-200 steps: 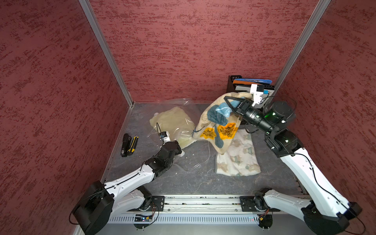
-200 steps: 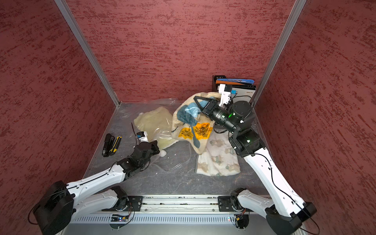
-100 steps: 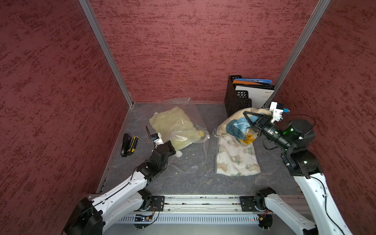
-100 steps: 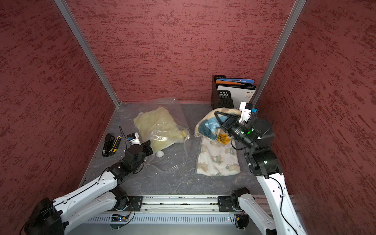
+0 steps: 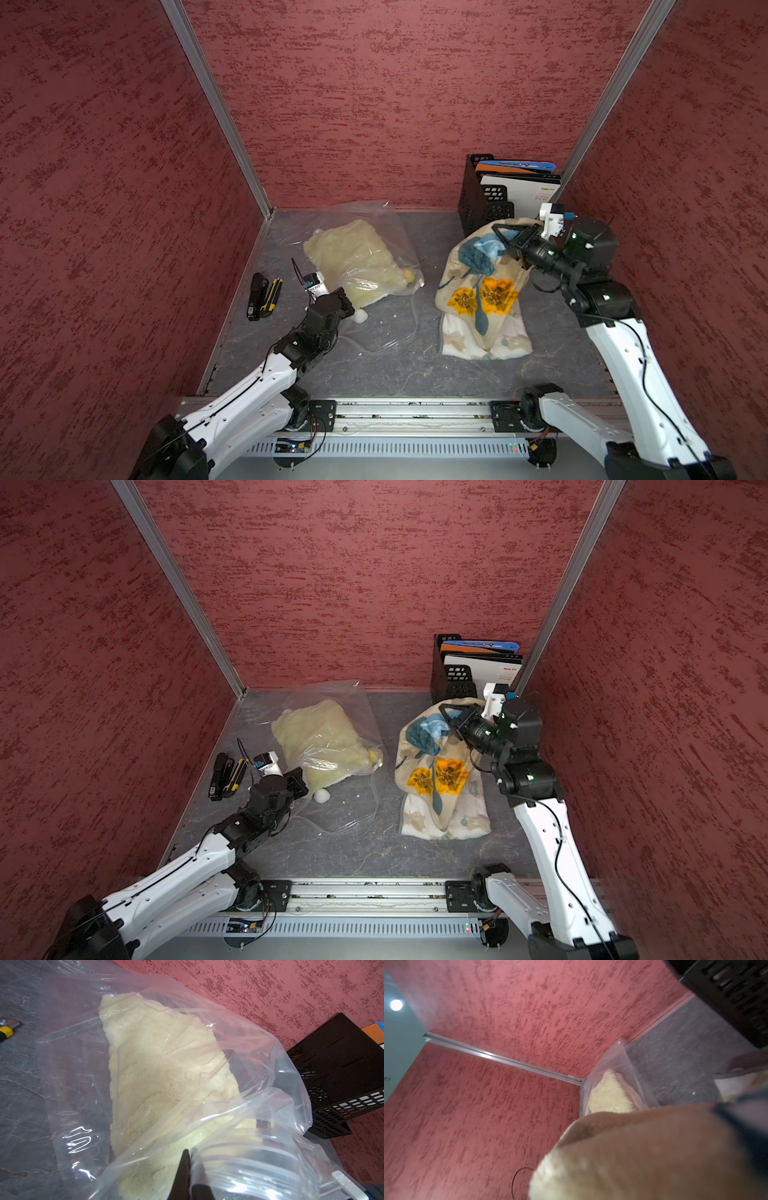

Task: Take the blanket out of the vacuum bag
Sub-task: Place the blanket at the center of the board.

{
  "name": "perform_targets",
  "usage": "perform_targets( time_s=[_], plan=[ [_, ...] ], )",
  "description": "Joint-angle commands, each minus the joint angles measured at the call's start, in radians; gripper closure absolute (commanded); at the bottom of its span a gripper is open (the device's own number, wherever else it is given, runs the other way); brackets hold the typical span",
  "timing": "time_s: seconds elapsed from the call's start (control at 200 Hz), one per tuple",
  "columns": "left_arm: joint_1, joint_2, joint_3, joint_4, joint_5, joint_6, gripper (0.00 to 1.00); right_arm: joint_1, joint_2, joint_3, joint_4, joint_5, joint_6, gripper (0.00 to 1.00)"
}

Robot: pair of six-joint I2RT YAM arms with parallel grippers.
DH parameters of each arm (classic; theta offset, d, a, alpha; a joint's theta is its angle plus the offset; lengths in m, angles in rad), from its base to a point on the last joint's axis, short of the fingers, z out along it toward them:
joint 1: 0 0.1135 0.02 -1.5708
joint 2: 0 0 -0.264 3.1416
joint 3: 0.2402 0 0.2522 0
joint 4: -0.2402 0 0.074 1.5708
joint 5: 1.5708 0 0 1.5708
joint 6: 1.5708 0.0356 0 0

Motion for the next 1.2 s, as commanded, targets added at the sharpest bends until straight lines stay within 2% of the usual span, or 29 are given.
perform_targets(
  time_s=[0.0,0.105,0.215,0.296,0.481,0.611,0.766,0.932,0.987,1.047,1.067,1.132,1.197],
  plan=[
    [0.011,0.014,0.000,0.017,0.008,0.005,1.00,-0.053,0.050,0.139,0.034,-0.043,-0.072,1.00],
    [0.012,0.021,0.016,0.020,0.020,0.016,1.00,-0.062,0.079,0.240,-0.051,-0.044,-0.159,1.00],
    [0.012,0.011,0.017,0.024,0.024,0.017,1.00,-0.063,0.014,0.136,-0.077,-0.058,-0.174,1.00],
    [0.012,0.001,0.008,0.030,0.031,0.015,1.00,-0.062,-0.084,-0.042,-0.091,-0.034,-0.167,1.00],
    [0.012,0.006,-0.027,0.038,0.063,-0.012,1.00,-0.060,-0.329,-0.538,-0.161,0.150,-0.054,1.00],
    [0.005,0.001,-0.039,0.029,0.089,-0.033,1.00,-0.053,-0.420,-0.740,-0.217,0.160,-0.001,0.85],
    [-0.012,-0.018,-0.030,0.019,0.080,-0.033,1.00,-0.051,-0.488,-0.684,-0.355,0.221,-0.034,0.70],
    [-0.018,-0.017,-0.019,0.021,0.074,-0.029,1.00,-0.050,-0.440,-0.596,-0.423,0.128,-0.064,0.54],
    [-0.020,-0.012,-0.017,0.025,0.075,-0.030,1.00,-0.050,-0.443,-0.564,-0.473,0.136,-0.083,0.53],
    [-0.022,-0.008,-0.016,0.032,0.078,-0.030,1.00,-0.050,-0.469,-0.524,-0.537,0.166,-0.104,0.46],
    [-0.023,-0.007,-0.015,0.033,0.078,-0.029,1.00,-0.050,-0.477,-0.512,-0.558,0.167,-0.111,0.44],
    [-0.025,-0.004,-0.014,0.039,0.078,-0.029,1.00,-0.050,-0.501,-0.467,-0.605,0.147,-0.128,0.23],
    [-0.024,-0.002,-0.011,0.044,0.077,-0.026,1.00,-0.050,-0.519,-0.425,-0.647,0.130,-0.139,0.26]
  ],
)
